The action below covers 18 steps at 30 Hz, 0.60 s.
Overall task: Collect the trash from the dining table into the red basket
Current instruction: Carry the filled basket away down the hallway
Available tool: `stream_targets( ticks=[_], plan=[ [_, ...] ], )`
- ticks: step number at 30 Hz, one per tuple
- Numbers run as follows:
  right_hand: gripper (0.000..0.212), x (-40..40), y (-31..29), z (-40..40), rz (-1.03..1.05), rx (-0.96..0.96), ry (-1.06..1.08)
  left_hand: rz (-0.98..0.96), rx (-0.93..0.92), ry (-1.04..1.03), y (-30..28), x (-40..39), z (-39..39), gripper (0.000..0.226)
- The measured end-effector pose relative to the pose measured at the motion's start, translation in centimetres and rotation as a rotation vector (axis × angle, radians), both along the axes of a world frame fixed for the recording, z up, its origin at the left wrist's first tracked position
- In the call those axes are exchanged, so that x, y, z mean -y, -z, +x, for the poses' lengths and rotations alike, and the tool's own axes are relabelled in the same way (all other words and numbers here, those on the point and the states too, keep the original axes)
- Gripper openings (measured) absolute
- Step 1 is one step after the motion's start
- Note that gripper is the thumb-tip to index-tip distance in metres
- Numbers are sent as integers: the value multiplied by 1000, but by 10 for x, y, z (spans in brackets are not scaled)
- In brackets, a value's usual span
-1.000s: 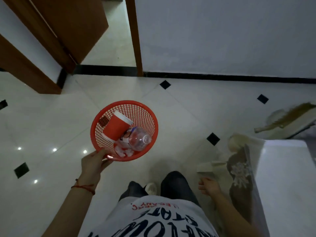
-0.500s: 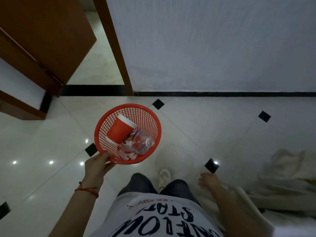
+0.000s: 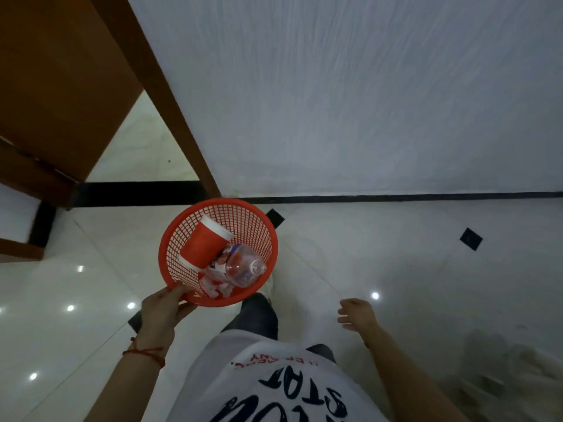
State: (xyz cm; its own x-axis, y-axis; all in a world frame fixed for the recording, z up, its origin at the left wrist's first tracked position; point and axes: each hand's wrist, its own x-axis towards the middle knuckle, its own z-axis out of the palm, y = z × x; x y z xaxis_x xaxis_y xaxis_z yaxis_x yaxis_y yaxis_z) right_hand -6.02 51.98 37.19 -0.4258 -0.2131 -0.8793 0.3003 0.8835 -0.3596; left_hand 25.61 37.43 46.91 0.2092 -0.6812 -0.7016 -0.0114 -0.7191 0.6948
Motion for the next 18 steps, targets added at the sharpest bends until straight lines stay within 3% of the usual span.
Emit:
stream_targets(
  ticks=[8, 18],
  plan=[
    [23, 66, 11, -29, 56, -77, -88, 50, 23, 113, 17, 127, -51, 10],
    [11, 125, 71, -69, 85, -26, -201, 188, 53, 119, 88, 187, -132, 13]
  ],
)
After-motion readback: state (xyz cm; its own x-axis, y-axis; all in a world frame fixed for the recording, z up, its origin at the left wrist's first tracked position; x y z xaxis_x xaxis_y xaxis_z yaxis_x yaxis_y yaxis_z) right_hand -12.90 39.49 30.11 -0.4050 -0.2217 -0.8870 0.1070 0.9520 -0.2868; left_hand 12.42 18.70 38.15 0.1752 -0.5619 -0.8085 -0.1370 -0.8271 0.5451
